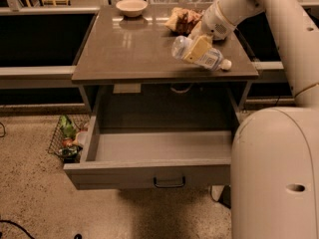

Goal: Place blue plastic bottle into top drawer

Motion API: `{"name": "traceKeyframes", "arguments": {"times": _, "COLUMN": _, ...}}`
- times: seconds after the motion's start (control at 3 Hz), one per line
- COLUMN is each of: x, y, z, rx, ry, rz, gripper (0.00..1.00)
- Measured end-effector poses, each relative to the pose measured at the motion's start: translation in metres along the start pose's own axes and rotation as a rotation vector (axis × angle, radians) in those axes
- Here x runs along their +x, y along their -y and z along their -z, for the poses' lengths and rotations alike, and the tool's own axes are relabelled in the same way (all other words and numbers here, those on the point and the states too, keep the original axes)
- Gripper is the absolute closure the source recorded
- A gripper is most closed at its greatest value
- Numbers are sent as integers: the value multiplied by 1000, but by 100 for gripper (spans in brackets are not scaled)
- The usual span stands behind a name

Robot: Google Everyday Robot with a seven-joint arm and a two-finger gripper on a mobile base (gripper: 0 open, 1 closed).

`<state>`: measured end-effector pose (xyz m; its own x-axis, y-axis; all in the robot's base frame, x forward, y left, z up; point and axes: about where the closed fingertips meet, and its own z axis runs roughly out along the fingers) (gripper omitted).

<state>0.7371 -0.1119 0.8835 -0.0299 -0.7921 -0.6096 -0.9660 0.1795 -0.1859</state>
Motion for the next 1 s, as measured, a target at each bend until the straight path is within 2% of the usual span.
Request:
{"name": "traceKeyframes", "arguments": {"times": 0.67, "x": -7, "y": -5, "z": -10, "rx": -20, "ry": -27, "rz": 7, "gripper": 100}}
{"name": "traceKeyframes", "arguments": {"times": 1.0, "x": -28, "y": -21, "z": -19, "rx": -57, "ry": -59, "rz": 9, "gripper": 100}}
